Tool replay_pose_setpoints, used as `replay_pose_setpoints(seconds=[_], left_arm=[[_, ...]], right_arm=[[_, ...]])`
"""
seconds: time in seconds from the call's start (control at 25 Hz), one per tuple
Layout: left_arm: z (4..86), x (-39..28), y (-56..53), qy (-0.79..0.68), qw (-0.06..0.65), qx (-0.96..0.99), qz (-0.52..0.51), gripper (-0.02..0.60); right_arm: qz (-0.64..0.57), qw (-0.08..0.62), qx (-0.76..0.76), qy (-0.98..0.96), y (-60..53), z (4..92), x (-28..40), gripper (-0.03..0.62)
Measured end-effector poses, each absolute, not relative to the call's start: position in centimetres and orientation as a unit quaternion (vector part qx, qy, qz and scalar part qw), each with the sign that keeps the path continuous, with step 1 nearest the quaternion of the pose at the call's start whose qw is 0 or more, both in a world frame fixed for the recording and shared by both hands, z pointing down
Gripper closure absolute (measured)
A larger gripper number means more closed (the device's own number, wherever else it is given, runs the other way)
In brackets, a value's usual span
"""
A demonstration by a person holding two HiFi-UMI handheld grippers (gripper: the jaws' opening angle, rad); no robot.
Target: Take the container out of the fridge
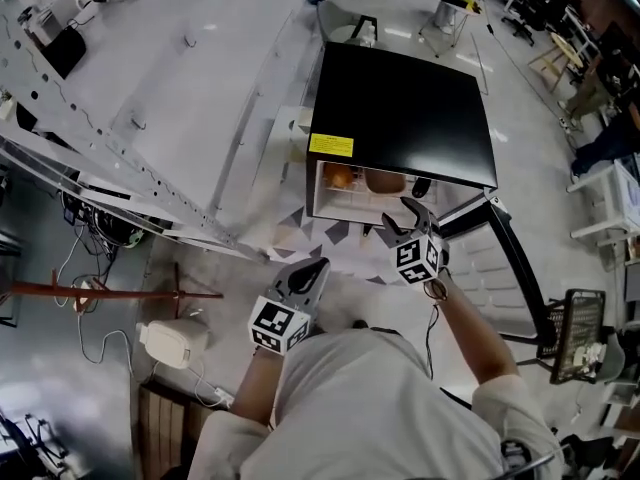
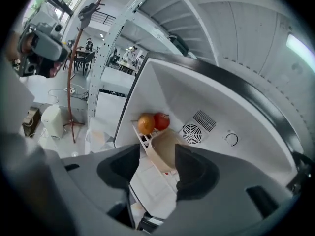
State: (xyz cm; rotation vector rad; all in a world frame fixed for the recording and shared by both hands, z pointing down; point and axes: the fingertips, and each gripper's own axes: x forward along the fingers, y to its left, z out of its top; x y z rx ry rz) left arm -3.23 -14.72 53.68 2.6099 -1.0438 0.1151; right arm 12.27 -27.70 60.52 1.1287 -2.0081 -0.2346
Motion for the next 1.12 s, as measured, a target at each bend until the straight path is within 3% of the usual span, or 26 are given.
replay_pose_setpoints(seconds=[0.28, 0.8, 1.12], left_arm=[[54.1, -4.4, -15.1, -0.369, 0.166, 0.914, 0.044, 0.577], [55.1, -7.4, -15.3, -0.385, 0.177, 0.904, 0.048, 0.577], [55.7, -8.7, -15.4, -0.387, 0.186, 0.901, 0.056, 0.577]], right_arm=[[-0.132, 0.474, 0.416, -0.765, -31.0, 65.4, 10.9, 0.266], [-0.18, 0.558, 0.419, -0.693, -35.3, 70.7, 11.6, 0.191], [-0.194, 0.585, 0.41, -0.672, -36.6, 72.1, 11.9, 0.195]])
